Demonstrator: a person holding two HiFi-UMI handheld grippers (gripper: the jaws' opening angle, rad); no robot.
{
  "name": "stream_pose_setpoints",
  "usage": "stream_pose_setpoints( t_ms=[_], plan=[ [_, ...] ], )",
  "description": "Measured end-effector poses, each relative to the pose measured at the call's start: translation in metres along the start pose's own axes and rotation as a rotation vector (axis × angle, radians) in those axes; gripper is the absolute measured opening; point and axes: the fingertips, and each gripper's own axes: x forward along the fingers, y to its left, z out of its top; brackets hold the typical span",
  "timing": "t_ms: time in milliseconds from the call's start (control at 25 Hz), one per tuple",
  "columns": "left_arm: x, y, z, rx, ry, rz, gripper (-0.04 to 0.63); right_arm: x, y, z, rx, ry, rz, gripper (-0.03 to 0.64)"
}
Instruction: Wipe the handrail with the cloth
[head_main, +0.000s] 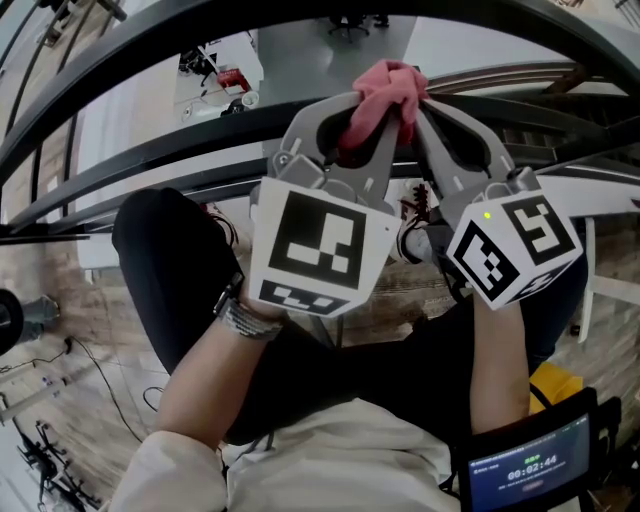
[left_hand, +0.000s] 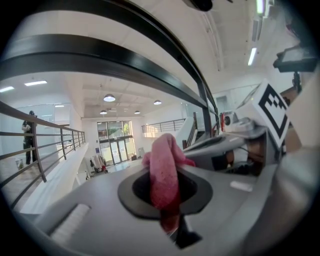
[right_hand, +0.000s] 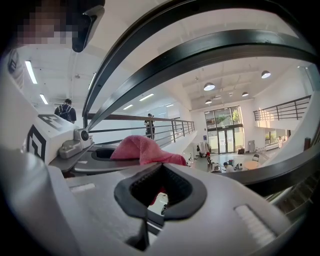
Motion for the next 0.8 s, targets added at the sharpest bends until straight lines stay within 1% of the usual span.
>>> stream_pose_setpoints(
  t_ms=[360, 520, 800],
  plan=[
    [0.005, -0.009, 0.003, 0.023, -0.005, -0.025, 0.029, -0.008, -0.006, -0.001, 0.004, -0.001, -0.018, 0.002],
    [0.005, -0.009, 0.003, 0.037, -0.003, -0.03, 0.031, -0.008, -0.006, -0.002, 0.006, 0.0, -0.016, 0.002],
    [0.005, -0.015, 0.003, 0.038, -0.003, -0.034, 0.031, -0.012, -0.008, -0.005, 0.012, 0.005, -0.001, 0.002]
  ],
)
